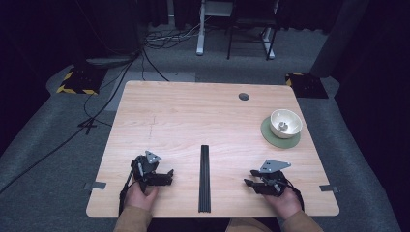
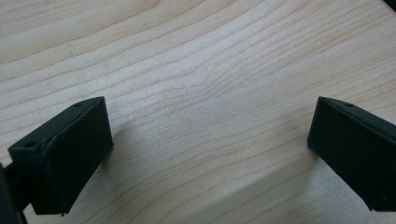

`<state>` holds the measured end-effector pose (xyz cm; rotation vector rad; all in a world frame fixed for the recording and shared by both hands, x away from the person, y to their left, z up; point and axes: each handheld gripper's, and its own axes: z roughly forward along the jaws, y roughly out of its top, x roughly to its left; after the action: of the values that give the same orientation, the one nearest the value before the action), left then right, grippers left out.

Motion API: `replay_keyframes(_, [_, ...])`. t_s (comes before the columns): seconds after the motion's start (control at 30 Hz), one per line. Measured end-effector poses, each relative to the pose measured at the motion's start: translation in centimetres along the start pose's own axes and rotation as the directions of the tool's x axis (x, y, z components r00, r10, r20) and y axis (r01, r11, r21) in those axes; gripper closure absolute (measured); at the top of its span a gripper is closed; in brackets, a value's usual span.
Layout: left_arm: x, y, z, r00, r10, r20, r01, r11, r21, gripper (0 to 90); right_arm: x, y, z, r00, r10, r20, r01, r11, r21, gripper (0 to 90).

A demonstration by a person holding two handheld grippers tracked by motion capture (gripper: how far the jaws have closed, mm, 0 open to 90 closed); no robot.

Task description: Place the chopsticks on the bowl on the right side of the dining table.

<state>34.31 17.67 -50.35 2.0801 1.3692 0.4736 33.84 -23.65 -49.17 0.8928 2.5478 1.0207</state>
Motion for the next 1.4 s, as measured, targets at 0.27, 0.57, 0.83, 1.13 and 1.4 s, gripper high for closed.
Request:
replay_keyframes(0.27, [0.0,0.0,0.1,1.0,0.0,-0.002,-0.001,1.0,-0.005,0.2,1.1,2.0,-0.8,0.9982,0.008,-0.06,-0.01,0.999,-0.031,57.5])
replay_keyframes(0.57, [0.0,0.0,0.0,1.0,0.001,-0.002,-0.001,1.0,-0.005,0.2,2.1,4.8,-1.0,0.9958,-0.006,-0.092,0.0,0.998,-0.064,54.8])
replay_keyframes(0.83, [0.0,0.0,0.0,1.0,0.0,0.0,0.0,1.0,-0.005,0.3,3.1,6.6,0.3,0.9906,-0.026,-0.134,0.017,0.997,-0.072,53.7])
replay_keyframes(1.13, [0.0,0.0,0.1,1.0,0.0,0.001,0.0,1.0,-0.005,0.3,4.2,7.9,1.5,0.99,-0.031,-0.137,0.02,0.997,-0.08,50.0])
replay_keyframes(1.4, [0.0,0.0,0.0,1.0,0.0,0.0,0.0,1.0,-0.005,0.3,5.3,8.4,3.3,0.9908,-0.044,-0.128,0.037,0.997,-0.062,44.6])
